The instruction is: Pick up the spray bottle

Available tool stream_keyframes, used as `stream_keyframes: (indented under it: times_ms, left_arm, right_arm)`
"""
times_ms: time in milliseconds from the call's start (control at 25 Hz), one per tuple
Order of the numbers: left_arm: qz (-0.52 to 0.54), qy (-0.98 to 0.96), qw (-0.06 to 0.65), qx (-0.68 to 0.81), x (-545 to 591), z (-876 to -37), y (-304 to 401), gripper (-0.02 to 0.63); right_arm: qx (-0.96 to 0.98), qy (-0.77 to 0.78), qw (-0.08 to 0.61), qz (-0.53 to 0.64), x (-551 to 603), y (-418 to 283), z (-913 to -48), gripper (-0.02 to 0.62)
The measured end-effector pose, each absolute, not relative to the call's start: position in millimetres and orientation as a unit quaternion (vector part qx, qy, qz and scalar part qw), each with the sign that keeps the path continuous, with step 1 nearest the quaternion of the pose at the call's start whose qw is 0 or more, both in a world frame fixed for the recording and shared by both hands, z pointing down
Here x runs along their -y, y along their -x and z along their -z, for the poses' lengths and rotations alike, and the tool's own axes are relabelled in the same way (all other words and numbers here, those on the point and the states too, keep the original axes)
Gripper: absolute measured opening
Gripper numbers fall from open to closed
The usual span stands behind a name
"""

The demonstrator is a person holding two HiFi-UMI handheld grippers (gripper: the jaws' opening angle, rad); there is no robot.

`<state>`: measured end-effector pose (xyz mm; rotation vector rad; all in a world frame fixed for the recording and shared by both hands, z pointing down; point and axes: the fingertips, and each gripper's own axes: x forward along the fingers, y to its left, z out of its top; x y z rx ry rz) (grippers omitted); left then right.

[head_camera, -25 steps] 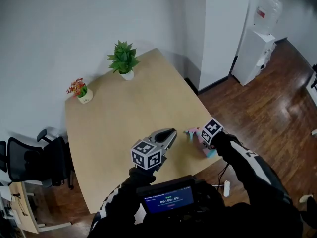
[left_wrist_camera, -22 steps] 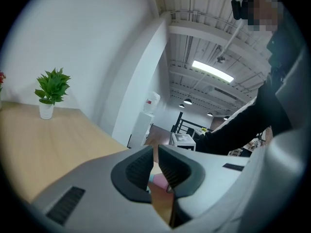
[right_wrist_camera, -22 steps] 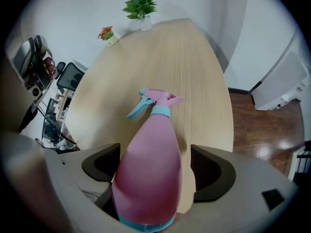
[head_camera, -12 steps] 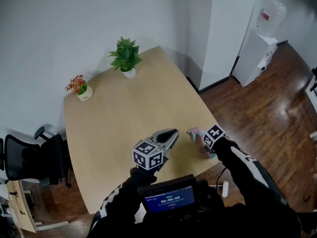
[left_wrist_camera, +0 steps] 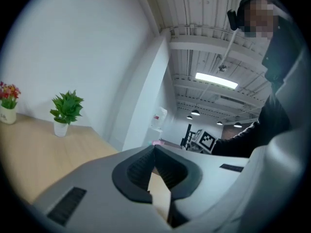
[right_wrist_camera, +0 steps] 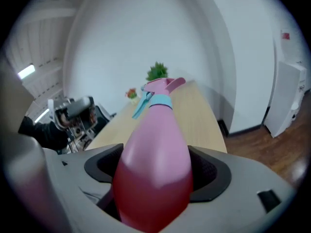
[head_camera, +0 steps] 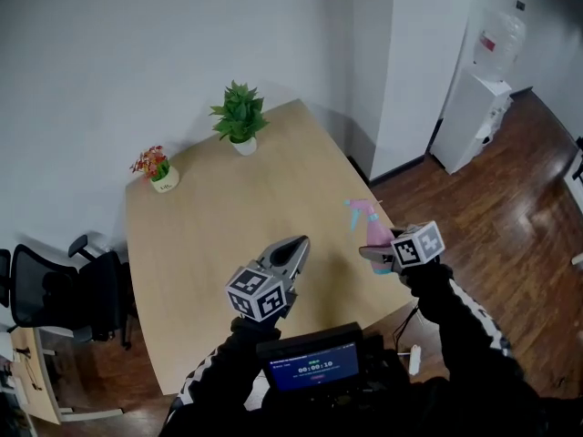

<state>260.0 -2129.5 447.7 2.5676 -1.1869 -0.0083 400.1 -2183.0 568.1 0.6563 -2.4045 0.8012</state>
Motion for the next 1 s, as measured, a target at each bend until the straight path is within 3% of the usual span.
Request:
stream_keyframes:
  times_ms: [120, 400, 560, 1000]
  left_arm:
    - [0.024, -0.888, 0.133, 0.439, 2117, -424, -241, 0.005]
    - [0.049, -0.86, 0.112, 0.495, 2081, -390, -212, 0.005]
    - [0.061, -0.849, 0.103, 0.515, 2076, -372, -201, 0.005]
    - [0.066, -0.834, 0.1, 0.538, 2068, -377, -179, 0.005]
  right_arm:
    - [0.924, -0.265, 0.147, -0.233, 2187, -402, -498, 0.4]
    - [0.938, -0.331, 0.006, -0.106, 2153, -431, -408, 0.4]
    - [0.936, -0.343, -0.029, -0.065, 2142, -437, -383, 0.4]
    - [0.934, -0.351, -0.037, -0.056, 2142, -442, -376, 0.4]
